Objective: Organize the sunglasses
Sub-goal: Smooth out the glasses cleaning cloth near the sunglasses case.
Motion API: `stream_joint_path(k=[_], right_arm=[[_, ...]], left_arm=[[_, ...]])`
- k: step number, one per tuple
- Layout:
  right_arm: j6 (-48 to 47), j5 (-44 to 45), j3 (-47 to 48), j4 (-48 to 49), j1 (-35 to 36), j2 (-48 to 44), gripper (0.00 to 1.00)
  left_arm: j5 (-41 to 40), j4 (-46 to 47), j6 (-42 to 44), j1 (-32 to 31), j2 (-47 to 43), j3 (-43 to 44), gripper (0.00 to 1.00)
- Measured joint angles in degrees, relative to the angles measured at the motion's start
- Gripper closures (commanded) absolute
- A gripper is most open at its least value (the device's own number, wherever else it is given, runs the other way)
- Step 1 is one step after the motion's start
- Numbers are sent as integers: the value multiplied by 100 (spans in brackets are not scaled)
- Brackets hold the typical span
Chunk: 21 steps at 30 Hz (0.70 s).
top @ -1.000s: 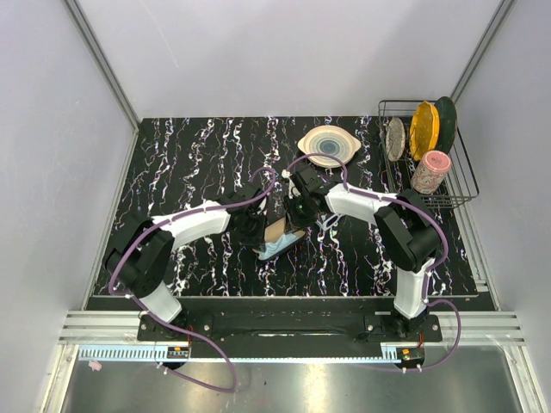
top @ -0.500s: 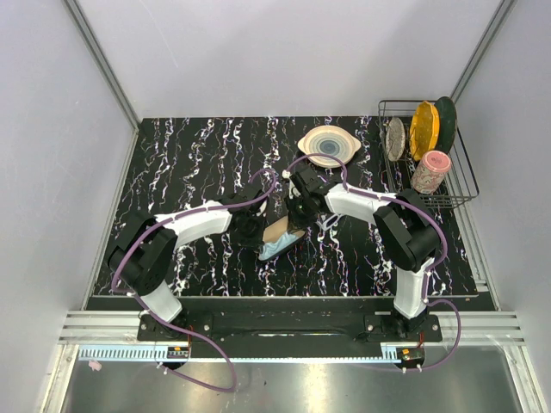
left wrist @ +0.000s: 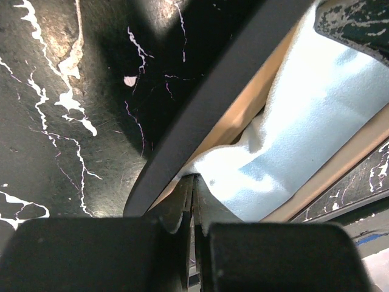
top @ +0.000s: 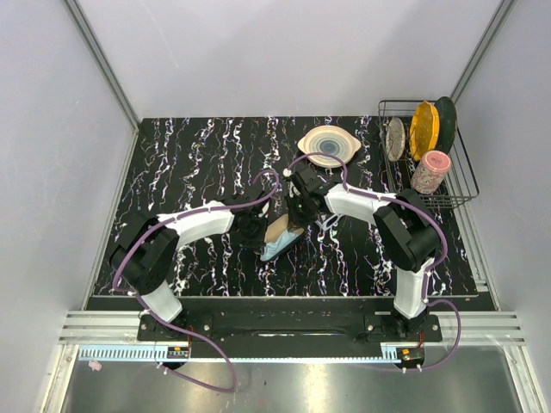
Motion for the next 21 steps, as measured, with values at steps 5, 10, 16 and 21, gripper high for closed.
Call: stream_joint_path(k=[5, 10, 16, 21], right_arm=[[81, 129, -63, 122, -11, -46, 96], [146, 243, -166, 203, -46, -125, 95], [216, 260, -201, 229, -72, -162, 93], [243, 256, -201, 238, -74, -162, 89]], left_arm=[[-13, -26, 2, -31, 22, 24, 100], [-35, -35, 0, -37, 22, 31, 100], [-83, -39, 0, -50, 22, 31, 100], [-109, -42, 2, -76, 13, 31, 100]])
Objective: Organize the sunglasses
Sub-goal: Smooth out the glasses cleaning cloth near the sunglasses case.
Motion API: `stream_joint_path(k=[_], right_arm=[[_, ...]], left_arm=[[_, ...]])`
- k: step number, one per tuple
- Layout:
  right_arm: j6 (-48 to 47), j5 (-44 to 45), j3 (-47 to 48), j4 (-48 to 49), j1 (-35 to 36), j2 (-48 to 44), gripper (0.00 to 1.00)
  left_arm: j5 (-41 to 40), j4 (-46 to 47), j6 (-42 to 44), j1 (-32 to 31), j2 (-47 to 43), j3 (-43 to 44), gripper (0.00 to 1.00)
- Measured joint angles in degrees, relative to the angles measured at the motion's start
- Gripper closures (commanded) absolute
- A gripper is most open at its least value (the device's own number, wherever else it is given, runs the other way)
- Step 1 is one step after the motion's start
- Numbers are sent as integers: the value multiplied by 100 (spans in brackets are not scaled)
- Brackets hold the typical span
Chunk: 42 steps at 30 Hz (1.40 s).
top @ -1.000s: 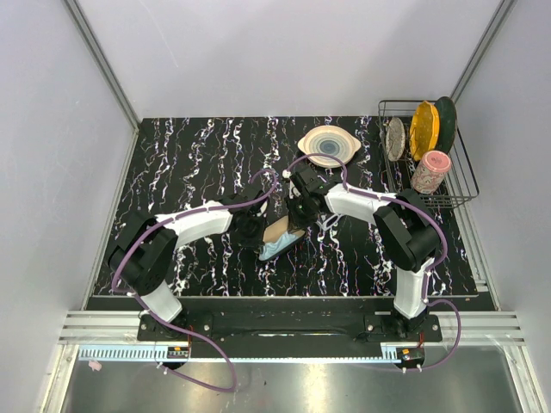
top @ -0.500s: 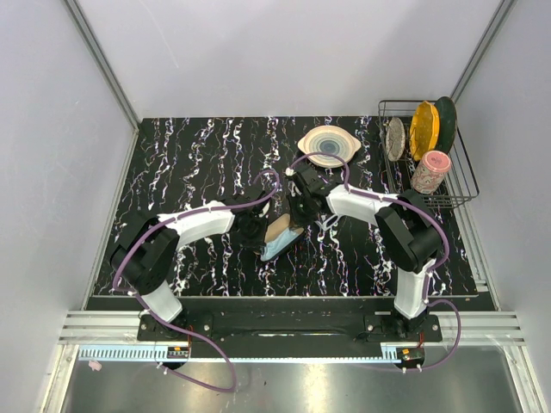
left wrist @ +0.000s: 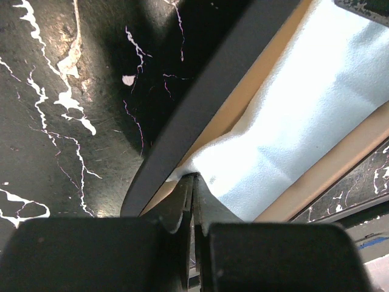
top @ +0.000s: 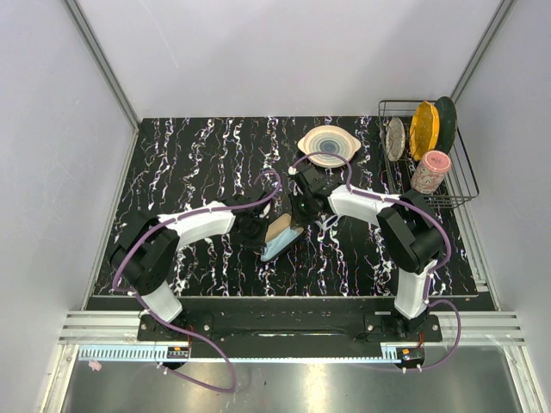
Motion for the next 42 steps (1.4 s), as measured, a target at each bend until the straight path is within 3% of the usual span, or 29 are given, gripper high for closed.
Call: stream_joint_path(k=[3, 9, 14, 21, 34, 42], right_arm=[[15, 2, 0, 13, 0, 0, 85], [70, 0, 0, 35, -26, -4, 69], [92, 90, 0, 33, -33, -114, 68], [76, 197, 0, 35, -66, -555, 66], [-195, -621, -35, -225, -59, -616, 70], [-140, -807, -811, -205, -35, -708, 71]], left_arm=[[-39, -13, -2, -9, -13, 0, 100], [-208, -216, 4, -26, -153, 0, 100], [-433, -592, 48, -28, -393, 24, 100], [-490, -741, 42, -28, -649, 260, 90], [243, 44, -225, -28, -142, 459, 94], [501, 203, -249, -31, -52, 170, 94]])
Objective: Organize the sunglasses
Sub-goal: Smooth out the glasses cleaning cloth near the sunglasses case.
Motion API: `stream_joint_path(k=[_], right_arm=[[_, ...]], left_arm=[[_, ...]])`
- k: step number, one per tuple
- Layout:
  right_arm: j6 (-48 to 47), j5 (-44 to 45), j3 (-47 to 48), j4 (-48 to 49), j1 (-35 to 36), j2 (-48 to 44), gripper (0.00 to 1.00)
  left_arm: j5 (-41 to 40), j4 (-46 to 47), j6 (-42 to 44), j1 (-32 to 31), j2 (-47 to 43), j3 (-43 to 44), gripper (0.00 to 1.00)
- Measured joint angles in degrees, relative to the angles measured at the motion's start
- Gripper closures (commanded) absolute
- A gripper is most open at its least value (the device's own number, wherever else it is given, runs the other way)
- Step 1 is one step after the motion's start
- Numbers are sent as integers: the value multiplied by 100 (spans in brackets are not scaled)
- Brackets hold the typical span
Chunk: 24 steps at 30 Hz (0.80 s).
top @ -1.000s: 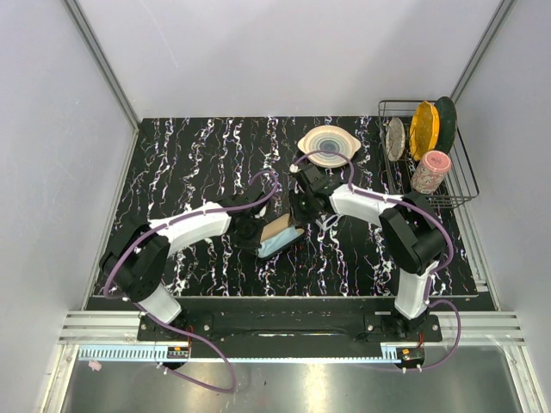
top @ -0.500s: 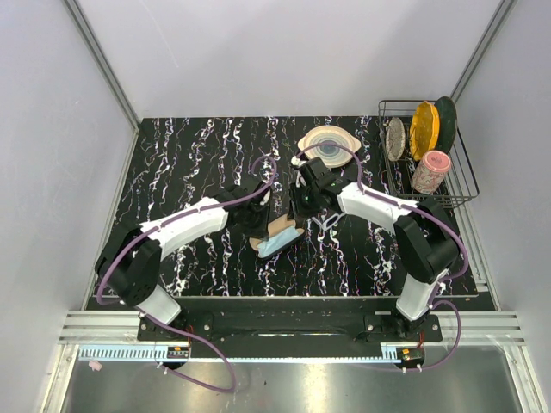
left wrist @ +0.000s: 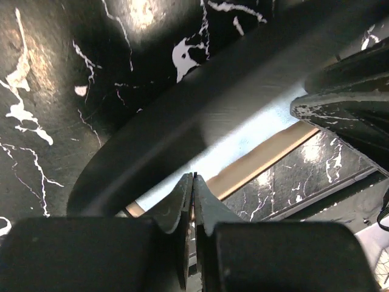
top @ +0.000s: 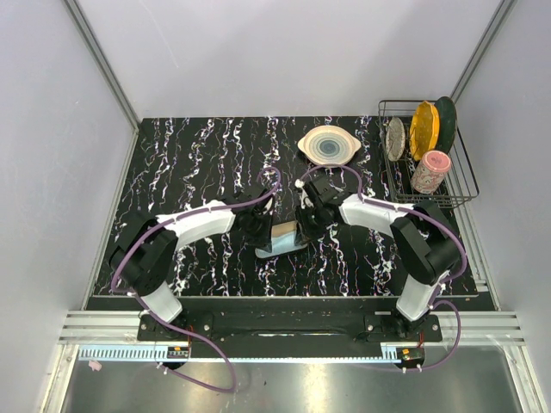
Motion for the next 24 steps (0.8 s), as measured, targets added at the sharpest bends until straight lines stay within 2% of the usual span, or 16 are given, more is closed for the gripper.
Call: stream_joint_path(k=[15, 20, 24], right_arm=[[310, -66, -619, 610, 103, -199, 71], [428, 321, -802, 1003, 280, -310, 73], [444, 664, -1010, 1281, 448, -435, 75]], left_arm=[[-254, 352, -181, -94, -157, -492, 93], [-629, 793, -308, -133, -608, -1038, 79], [-1043, 1209, -433, -136, -1117, -1515, 77]])
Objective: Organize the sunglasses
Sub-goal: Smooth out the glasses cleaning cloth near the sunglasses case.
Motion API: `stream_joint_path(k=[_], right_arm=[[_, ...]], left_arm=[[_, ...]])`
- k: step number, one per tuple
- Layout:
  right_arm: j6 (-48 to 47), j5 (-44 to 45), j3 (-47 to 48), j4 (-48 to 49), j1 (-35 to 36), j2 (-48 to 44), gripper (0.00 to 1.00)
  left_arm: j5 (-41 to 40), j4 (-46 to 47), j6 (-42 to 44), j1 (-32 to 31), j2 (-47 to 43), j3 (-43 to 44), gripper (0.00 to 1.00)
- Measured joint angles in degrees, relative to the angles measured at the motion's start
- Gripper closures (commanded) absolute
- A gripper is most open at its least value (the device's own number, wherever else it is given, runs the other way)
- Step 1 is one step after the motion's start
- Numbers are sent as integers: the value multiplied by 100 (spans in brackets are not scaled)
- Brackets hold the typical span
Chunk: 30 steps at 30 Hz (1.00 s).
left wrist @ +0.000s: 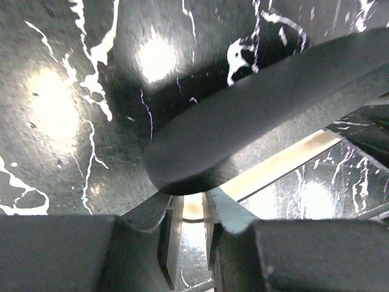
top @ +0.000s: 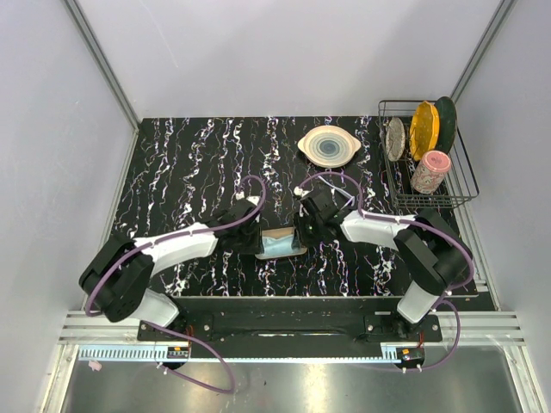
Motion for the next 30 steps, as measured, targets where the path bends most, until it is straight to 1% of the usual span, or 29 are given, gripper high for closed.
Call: stream_joint_path(k=[3, 4, 8, 14, 17, 23, 30], right_arm=[[37, 192, -127, 162, 70, -57, 76], [44, 243, -155, 197, 90, -79, 77], [59, 448, -229, 271, 188, -149, 79], [81, 695, -229, 264, 293, -155, 82], [116, 800, -214, 249, 341, -155, 82], [192, 925, -90, 105, 378, -153, 82], [284, 942, 7, 28, 391, -153, 83]], left_arm=[[-188, 332, -96, -2, -249, -186, 80], [-229, 461, -122, -4, -293, -223, 82], [-258, 1141, -179, -26, -348, -389, 87], [-234, 1801, -186, -234, -343, -433, 89], [-232, 2004, -186, -345, -299, -433, 93], [-227, 2247, -232, -481, 22, -444, 94], [-227, 2498, -289, -507, 44, -601, 95]])
